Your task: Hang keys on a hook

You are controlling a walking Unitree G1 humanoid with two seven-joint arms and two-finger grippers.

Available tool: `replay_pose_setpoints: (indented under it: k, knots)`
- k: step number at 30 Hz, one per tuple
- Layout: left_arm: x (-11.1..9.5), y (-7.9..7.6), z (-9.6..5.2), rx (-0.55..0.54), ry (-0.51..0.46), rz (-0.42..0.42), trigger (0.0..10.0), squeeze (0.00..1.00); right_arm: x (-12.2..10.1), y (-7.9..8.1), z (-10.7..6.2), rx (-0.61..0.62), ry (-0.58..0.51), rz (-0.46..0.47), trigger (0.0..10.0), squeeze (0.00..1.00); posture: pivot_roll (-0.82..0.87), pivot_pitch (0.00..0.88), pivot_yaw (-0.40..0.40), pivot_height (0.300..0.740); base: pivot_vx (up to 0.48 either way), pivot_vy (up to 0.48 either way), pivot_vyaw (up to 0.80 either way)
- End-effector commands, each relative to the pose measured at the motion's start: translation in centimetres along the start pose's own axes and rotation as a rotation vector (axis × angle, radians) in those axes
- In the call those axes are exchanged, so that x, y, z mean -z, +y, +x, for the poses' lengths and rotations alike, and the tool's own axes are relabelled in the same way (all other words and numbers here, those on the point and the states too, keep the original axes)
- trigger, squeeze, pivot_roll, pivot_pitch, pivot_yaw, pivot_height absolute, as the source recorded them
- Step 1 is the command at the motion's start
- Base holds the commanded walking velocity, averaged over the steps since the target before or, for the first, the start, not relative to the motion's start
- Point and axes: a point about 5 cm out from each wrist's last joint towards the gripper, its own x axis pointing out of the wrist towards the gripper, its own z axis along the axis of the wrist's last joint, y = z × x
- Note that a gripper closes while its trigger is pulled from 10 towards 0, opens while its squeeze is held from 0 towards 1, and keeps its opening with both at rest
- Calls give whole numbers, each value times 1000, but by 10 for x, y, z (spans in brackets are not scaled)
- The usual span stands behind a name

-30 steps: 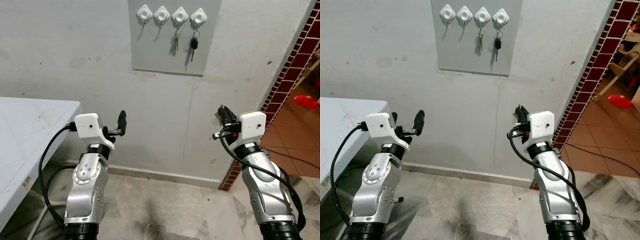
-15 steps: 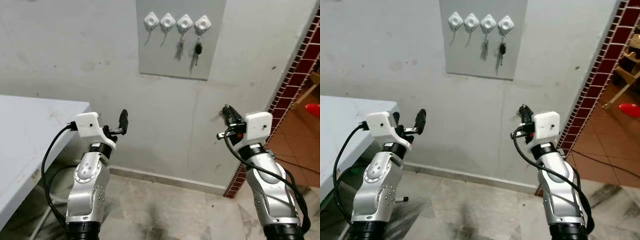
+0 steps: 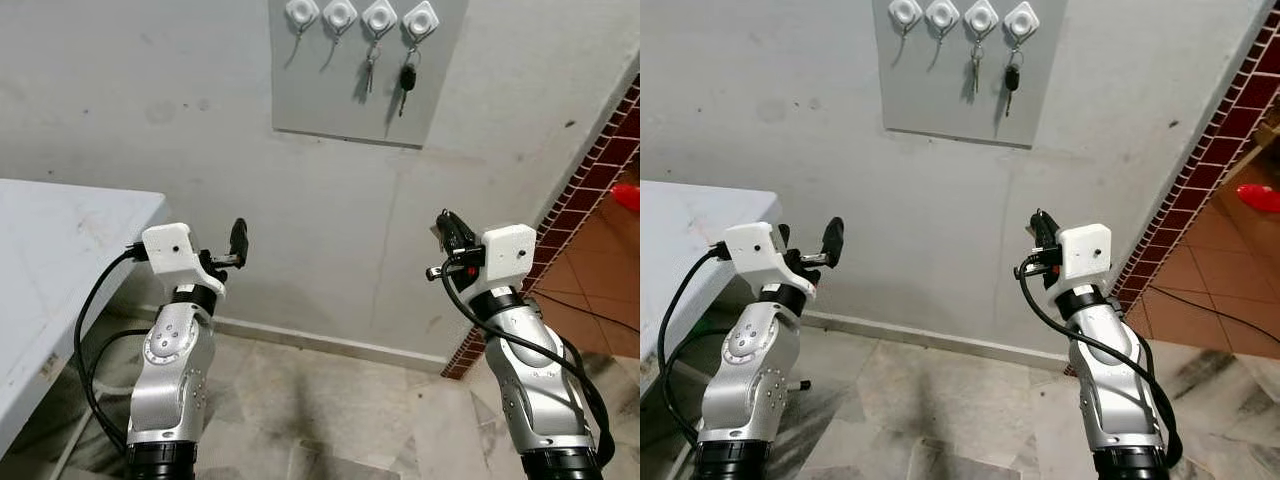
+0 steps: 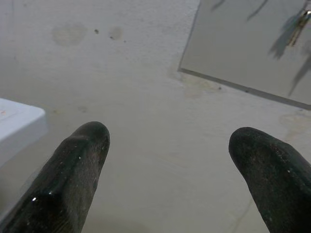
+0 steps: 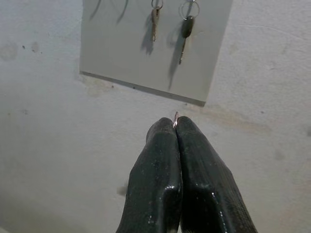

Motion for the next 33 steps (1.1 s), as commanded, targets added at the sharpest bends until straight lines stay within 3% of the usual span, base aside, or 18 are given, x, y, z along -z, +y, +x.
replay_pose_setpoints:
  k: [1, 13, 21, 33]
  knots:
    - [-1, -1, 2, 0, -3, 12, 10000, 0, -6, -2, 1, -3, -19, -14, 10000, 0, -3, 0, -50, 740, 0, 0, 0]
    - [-6, -2, 3, 13, -9, -21, 10000, 0, -14, -8, 4, 29, -48, -11, 10000, 0, -1, 0, -55, 740, 0, 0, 0]
    - [-13, -2, -1, 37, -42, -31, 10000, 0, -16, -14, 3, 83, -57, 100, 10000, 0, 5, 0, -58, 740, 0, 0, 0]
    - [-22, 1, -4, 43, -72, -40, 10000, 0, -22, -11, 4, 69, -74, 108, 10000, 0, 17, 0, -61, 740, 61, 0, 0]
